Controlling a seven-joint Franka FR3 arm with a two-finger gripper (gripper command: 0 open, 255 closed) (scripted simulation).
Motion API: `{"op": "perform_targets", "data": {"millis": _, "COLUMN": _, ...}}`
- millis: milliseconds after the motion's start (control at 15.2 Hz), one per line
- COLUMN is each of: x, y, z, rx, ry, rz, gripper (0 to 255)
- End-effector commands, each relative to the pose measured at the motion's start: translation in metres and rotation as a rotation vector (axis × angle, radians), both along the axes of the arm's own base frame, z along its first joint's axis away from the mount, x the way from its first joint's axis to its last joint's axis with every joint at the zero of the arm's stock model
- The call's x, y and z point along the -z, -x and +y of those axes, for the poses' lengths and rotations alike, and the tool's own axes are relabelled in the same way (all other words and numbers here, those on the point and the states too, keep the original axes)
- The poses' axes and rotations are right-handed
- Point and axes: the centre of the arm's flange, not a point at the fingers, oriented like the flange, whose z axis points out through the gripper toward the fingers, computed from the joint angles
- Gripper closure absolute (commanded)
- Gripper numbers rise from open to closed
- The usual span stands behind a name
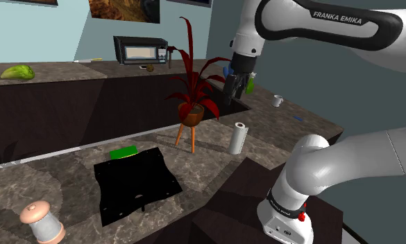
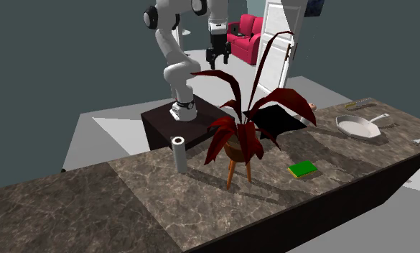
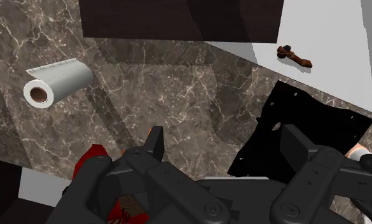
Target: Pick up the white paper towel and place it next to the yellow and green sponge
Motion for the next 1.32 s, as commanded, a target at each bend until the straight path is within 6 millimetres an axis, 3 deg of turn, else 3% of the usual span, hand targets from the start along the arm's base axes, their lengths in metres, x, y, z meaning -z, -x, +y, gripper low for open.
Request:
{"op": "perform_targets", "data": {"millis": 0, "x": 0.0, "y": 0.0, "z": 0.0, "rx": 0.0, "ry": 0.0, "rz": 0.0, "gripper": 0}}
{"op": "perform_targets", "data": {"millis": 1254, "x": 0.166, "y": -0.026, "z": -0.177, "rx": 0.088, "ry": 0.058, "rz": 0.014, "gripper": 0}}
